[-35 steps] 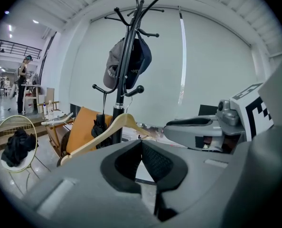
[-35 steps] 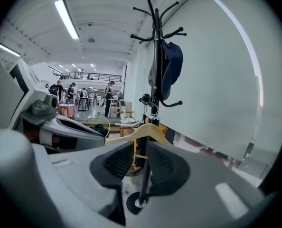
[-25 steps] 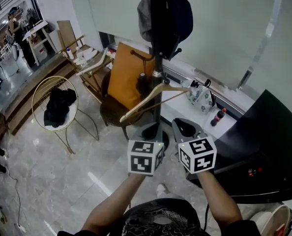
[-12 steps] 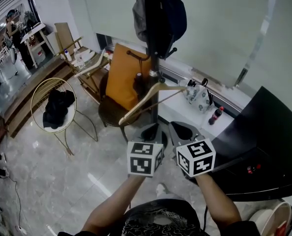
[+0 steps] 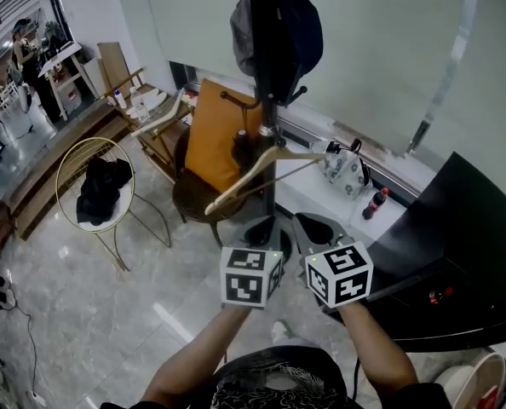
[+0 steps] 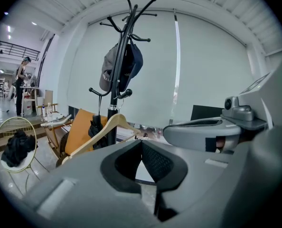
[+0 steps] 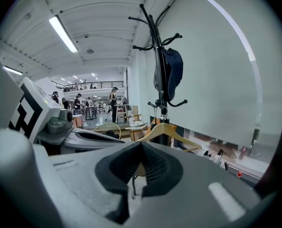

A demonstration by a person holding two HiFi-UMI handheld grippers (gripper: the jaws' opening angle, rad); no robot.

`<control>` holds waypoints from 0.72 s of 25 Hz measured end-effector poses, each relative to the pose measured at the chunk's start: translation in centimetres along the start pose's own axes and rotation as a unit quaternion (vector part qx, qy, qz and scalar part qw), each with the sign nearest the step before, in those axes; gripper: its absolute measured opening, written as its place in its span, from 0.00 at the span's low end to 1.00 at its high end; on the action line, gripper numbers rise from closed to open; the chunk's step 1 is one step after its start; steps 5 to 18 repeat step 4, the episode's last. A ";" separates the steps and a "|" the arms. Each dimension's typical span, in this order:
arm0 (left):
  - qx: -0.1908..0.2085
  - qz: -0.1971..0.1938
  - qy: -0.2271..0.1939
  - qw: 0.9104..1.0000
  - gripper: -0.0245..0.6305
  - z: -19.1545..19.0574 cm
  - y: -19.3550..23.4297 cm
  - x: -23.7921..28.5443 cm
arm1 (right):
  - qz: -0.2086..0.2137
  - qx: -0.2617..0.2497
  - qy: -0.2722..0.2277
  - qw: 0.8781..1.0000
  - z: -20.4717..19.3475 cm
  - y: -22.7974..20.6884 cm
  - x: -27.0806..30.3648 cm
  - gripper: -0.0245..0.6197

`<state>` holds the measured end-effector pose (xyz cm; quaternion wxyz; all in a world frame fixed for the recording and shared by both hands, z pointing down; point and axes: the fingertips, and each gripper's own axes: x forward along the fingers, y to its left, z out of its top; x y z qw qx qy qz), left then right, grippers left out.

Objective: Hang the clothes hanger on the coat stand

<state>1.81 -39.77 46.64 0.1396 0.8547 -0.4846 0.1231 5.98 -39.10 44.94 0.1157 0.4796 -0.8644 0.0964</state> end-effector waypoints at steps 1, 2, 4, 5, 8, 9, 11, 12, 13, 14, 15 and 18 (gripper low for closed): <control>0.000 0.000 0.001 1.000 0.04 0.0 0.0 0.0 | 0.001 0.000 0.000 1.000 0.0 0.0 0.0 0.04; 0.000 0.001 0.001 1.000 0.04 -0.1 0.0 -0.1 | 0.001 0.000 0.001 1.000 -0.1 0.1 -0.1 0.04; 0.000 0.001 0.002 1.000 0.04 -0.2 0.0 -0.2 | 0.002 0.000 0.002 1.000 -0.1 0.2 -0.2 0.04; 0.000 0.001 0.002 1.000 0.04 -0.2 0.0 -0.2 | 0.002 0.000 0.002 1.000 -0.1 0.2 -0.2 0.04; 0.000 0.001 0.002 1.000 0.04 -0.2 0.0 -0.2 | 0.002 0.000 0.002 1.000 -0.1 0.2 -0.2 0.04; 0.000 0.001 0.002 1.000 0.04 -0.2 0.0 -0.2 | 0.002 0.000 0.002 1.000 -0.1 0.2 -0.2 0.04; 0.000 0.001 0.002 1.000 0.04 -0.2 0.0 -0.2 | 0.002 0.000 0.002 1.000 -0.1 0.2 -0.2 0.04; 0.000 0.001 0.002 1.000 0.04 -0.2 0.0 -0.2 | 0.002 0.000 0.002 1.000 -0.1 0.2 -0.2 0.04; 0.000 0.001 0.002 1.000 0.04 -0.2 0.0 -0.2 | 0.002 0.000 0.002 1.000 -0.1 0.2 -0.2 0.04; 0.000 0.001 0.002 1.000 0.04 -0.2 0.0 -0.2 | 0.002 0.000 0.002 1.000 -0.1 0.2 -0.2 0.04; 0.000 0.001 0.002 1.000 0.04 -0.2 0.0 -0.2 | 0.002 0.000 0.002 1.000 -0.1 0.2 -0.2 0.04; 0.000 0.001 0.002 1.000 0.04 -0.2 0.0 -0.2 | 0.002 0.000 0.002 1.000 -0.1 0.2 -0.2 0.04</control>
